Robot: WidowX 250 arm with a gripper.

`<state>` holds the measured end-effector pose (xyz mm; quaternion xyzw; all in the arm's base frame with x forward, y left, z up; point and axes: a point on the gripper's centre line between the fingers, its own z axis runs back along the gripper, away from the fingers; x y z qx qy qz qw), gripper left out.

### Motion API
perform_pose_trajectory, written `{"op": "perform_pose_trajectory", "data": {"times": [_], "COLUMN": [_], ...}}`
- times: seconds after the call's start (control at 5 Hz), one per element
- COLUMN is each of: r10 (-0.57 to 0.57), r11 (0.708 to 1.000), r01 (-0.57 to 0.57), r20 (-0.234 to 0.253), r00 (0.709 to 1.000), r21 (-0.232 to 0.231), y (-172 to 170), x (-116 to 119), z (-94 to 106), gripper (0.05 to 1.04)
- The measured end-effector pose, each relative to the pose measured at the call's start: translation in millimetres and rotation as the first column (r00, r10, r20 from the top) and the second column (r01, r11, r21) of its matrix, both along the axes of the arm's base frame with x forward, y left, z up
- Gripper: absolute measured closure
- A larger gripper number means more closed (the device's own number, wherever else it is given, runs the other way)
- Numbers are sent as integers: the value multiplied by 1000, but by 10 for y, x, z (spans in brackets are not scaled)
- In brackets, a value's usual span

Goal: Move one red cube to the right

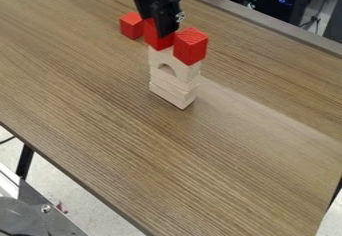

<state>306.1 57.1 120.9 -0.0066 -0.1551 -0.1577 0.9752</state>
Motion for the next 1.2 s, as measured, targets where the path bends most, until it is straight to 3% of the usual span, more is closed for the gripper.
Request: {"op": "perform_pose_trajectory", "data": {"times": [0.4,0.6,1.0,1.2], "r10": [70,163,259,275], "r11": [997,986,966,961], "r01": [-69,-161,-259,-276], "r20": [33,40,33,51], "r00": [997,986,965,960], "r21": [-26,-35,9,27], "y": [102,283,568,624], "x": [233,398,482,507], "z": [16,-72,-289,-318], "gripper": [549,549,549,549]}}
